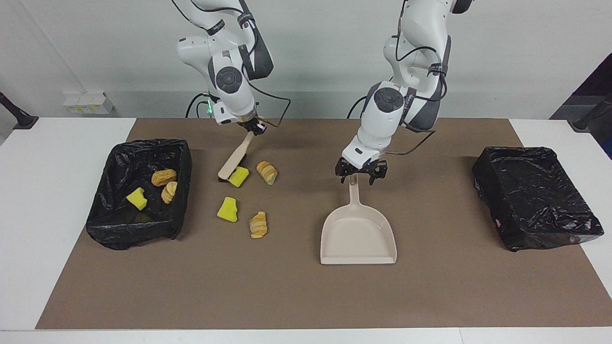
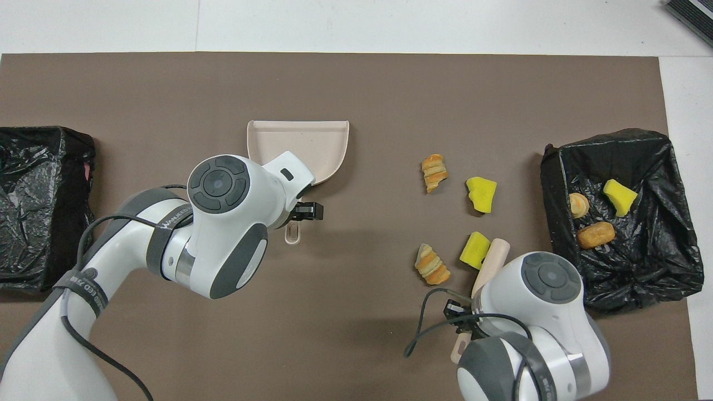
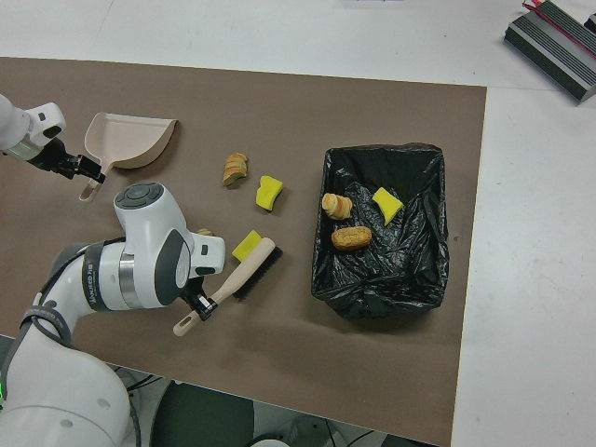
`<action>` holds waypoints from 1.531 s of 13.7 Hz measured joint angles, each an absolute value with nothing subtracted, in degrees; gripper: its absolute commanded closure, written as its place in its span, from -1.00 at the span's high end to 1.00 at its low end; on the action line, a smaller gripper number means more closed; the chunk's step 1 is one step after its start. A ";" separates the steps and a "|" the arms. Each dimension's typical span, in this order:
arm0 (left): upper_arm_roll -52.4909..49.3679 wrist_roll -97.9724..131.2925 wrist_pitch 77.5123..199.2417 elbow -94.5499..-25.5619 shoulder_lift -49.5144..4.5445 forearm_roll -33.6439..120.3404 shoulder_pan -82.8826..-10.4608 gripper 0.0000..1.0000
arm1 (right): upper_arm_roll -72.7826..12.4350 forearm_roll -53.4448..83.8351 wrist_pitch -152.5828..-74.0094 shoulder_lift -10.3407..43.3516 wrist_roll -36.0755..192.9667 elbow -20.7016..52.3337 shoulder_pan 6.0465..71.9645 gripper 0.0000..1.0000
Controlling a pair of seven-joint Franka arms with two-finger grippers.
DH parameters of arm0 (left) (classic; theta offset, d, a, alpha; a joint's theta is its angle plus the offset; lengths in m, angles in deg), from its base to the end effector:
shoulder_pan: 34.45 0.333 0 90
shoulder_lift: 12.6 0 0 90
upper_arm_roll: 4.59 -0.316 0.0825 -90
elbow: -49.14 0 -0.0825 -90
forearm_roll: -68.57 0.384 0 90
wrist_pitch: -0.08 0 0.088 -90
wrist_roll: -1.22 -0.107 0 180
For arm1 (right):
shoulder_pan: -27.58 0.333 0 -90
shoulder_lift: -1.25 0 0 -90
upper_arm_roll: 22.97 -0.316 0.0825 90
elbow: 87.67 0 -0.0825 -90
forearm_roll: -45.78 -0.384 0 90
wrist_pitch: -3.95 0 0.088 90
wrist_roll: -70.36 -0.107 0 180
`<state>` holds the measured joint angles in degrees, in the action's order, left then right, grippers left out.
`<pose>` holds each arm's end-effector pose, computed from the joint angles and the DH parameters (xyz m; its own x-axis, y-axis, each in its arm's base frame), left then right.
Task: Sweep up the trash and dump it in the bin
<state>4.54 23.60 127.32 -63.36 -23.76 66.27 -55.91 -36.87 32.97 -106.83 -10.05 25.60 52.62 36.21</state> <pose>0.5191 -0.3045 0.3831 0.9928 -0.1143 0.0344 -0.1168 -0.9896 0.0835 0.3832 0.1743 0.3506 0.8151 -0.4855 -0.3160 -0.4672 -0.8735 0.1367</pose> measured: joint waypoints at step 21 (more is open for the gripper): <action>3.31 -0.33 124.74 -61.23 -25.79 74.25 -53.19 -1.00 | -37.04 30.99 -91.78 0.72 7.05 32.88 44.91 -1.00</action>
